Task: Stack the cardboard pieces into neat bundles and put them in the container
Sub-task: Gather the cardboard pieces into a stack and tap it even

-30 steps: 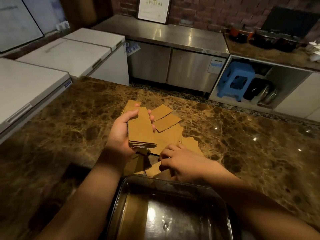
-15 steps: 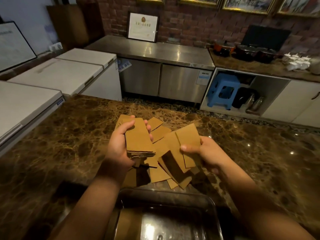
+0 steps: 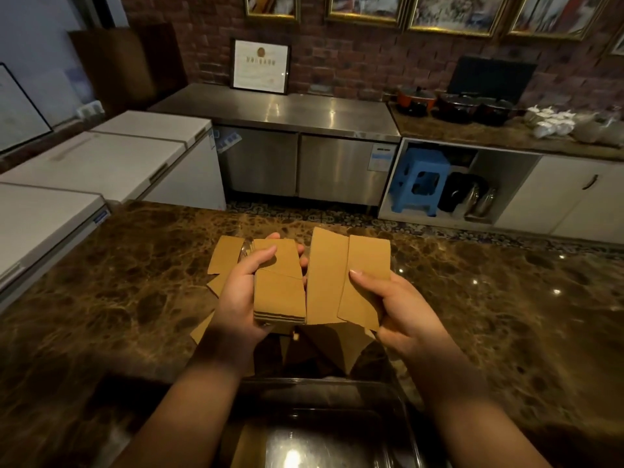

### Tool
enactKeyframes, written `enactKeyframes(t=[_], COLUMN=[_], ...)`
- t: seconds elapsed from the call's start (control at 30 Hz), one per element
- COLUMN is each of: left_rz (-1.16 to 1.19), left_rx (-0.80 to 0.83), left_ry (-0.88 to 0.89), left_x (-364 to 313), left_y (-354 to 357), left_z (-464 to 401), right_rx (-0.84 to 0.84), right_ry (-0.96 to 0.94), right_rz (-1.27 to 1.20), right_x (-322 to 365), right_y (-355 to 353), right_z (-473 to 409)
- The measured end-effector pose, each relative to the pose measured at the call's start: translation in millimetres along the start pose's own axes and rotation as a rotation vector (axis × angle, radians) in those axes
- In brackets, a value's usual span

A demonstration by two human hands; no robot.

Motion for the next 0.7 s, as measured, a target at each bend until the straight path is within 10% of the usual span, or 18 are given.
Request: enactKeyframes(t=[0.37, 0.7], left_rz=[-0.024, -0.169], left_rx=[-0.051, 0.107], left_ry=[-0.106, -0.033], left_x=[0.4, 0.1], left_y=[1.5, 14.0], left_z=[-4.7, 1.6], right_rx=[0.281, 0.308], right_ry=[-0.906, -1.030], right_rz=[0.682, 1.064], right_x=[40.4, 18.9], right_y=[24.3, 21.5], right_z=[18.7, 8.3])
Point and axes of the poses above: each hand's wrist, its own z-axis away from the middle knuckle, its own y-axis out of the palm, x = y × z, the point moved 4 cm from there along -z, towards the middle knuckle, and after that the axes turned 9 degrees about -y, right-handed, at the moved point
